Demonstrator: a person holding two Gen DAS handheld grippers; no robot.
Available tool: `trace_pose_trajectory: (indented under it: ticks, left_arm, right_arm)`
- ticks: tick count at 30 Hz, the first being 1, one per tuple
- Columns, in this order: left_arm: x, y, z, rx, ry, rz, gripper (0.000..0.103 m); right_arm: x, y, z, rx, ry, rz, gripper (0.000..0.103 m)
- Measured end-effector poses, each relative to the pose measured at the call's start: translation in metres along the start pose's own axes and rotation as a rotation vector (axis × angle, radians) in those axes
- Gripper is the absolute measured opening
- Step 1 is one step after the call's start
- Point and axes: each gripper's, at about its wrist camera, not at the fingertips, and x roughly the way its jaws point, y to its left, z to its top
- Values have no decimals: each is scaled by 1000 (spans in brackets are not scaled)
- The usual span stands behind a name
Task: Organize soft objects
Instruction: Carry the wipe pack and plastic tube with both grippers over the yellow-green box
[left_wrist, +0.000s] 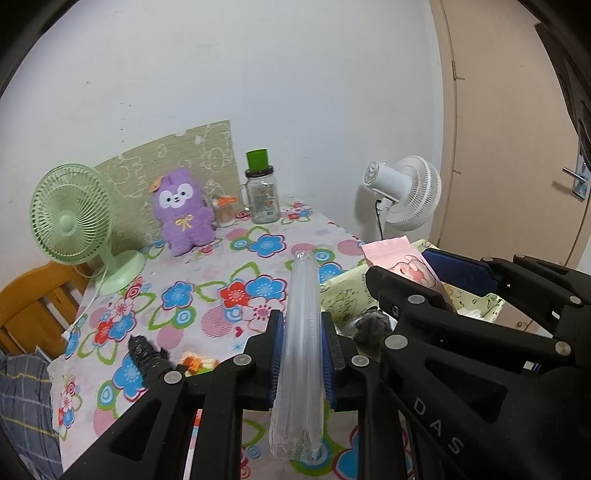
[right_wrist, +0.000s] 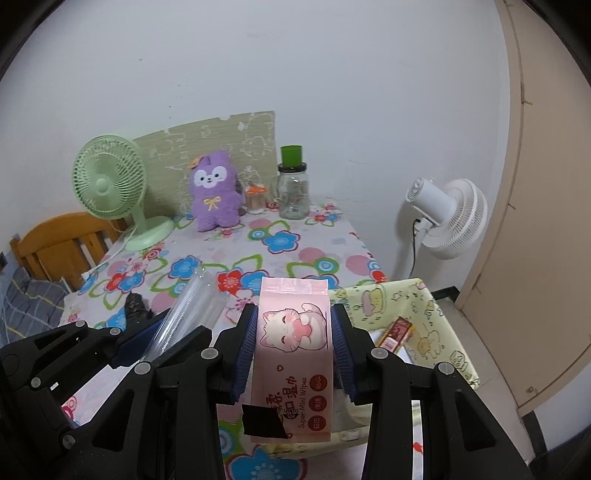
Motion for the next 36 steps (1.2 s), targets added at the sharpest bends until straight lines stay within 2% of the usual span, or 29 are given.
trace_pose_trajectory:
  ticks: [22,33,36]
  left_arm:
    - [44,-44,19,37,34,-97,18]
    - [68,-54,20,12,68,-122,19]
    - [74,-57,19,21,85,-122,23]
  right_arm:
    - [28,-55,-1,70,36,-88,43]
    - [46,-71,-3,88,71,-116,43]
    - [50,-74,-3,90,78,-119,43]
